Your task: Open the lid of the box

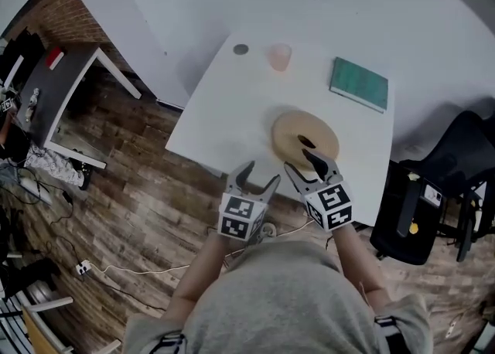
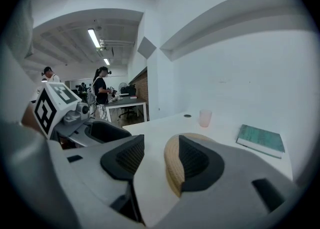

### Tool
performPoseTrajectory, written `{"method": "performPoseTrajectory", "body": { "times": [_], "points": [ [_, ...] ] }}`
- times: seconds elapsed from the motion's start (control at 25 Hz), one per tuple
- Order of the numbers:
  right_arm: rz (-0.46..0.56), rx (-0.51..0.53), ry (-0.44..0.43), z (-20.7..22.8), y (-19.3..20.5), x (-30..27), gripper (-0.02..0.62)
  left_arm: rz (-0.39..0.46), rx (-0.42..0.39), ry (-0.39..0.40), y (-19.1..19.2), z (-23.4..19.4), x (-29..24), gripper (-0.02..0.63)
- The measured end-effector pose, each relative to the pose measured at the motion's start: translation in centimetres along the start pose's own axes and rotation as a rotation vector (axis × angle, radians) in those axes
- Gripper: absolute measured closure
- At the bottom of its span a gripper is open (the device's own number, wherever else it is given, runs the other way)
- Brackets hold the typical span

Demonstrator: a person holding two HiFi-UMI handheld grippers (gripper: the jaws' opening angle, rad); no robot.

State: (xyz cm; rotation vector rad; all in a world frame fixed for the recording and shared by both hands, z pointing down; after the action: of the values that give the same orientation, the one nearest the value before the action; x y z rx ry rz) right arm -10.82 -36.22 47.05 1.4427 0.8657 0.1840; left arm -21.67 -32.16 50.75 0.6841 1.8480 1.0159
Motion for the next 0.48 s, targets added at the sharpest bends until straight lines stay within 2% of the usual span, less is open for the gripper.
{"method": "performPoseTrajectory", "body": {
  "times": [0.48],
  "points": [
    [-0.15, 0.092, -0.044, 1.8, 2.3, -4.0, 0.38, -0.115, -0.095, 0.045, 1.1, -2.1, -7.0, 0.321]
  ]
}}
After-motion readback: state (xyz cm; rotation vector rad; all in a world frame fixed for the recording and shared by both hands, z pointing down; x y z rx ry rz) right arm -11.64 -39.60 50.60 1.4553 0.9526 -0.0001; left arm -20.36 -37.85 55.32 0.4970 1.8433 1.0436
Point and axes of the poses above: the fingertips, and each gripper's own axes: x backward along the fingers, z to its right, y out of its underside, the point moved 5 cm from there along x, backward along the fingers, and after that the axes turned 7 degrees about x, right-handed, at the moved point
